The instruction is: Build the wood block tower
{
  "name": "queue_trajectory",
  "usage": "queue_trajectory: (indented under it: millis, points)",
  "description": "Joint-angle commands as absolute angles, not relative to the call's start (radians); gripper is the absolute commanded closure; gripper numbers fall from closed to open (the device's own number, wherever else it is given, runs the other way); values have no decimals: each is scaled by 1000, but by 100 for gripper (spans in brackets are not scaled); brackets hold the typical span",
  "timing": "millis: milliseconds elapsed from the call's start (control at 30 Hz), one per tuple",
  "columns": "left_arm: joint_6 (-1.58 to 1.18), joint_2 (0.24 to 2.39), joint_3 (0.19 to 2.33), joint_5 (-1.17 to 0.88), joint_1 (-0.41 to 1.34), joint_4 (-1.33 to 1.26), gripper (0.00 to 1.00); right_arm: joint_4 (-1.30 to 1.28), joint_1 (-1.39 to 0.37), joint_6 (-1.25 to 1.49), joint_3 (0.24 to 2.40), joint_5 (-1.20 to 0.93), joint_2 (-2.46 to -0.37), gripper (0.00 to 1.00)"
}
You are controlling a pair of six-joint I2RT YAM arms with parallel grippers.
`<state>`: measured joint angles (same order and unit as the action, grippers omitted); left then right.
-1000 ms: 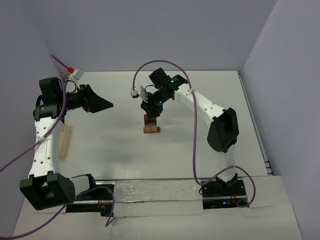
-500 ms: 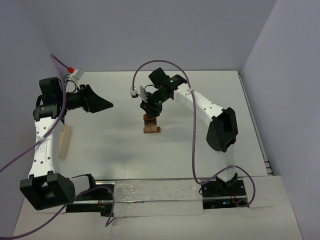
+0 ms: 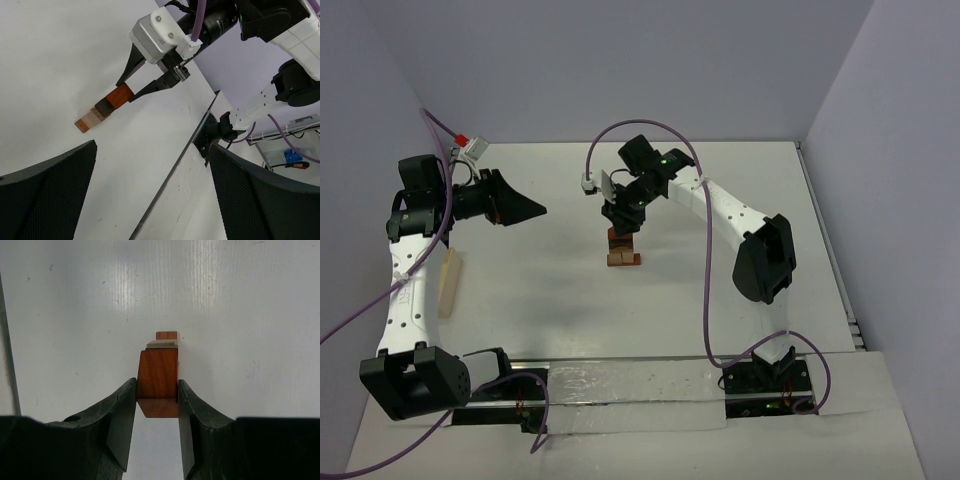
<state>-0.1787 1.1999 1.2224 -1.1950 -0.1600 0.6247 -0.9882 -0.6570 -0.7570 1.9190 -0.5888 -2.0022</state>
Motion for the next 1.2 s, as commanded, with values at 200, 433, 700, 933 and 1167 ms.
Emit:
queue_trajectory:
  millis: [200, 433, 700, 933, 1167]
  points:
    - [-169, 1198, 1235, -1232, -167, 597, 1, -968, -644, -769, 1940, -607, -2005, 81]
    - [-170, 1197, 1233, -1232, -169, 595, 1, -966, -644, -767, 1939, -612, -2010, 80]
    - [-169, 1198, 1233, -1233, -169, 595, 1, -962, -644, -764, 1928, -613, -2011, 79]
    - [-172, 1197, 1233, -1235, -169, 595, 1, -960, -644, -769, 1925, -612, -2017, 79]
    - [-172, 1198, 1232, -1238, -170, 594, 1, -959, -644, -769, 1922, -612, -2023, 78]
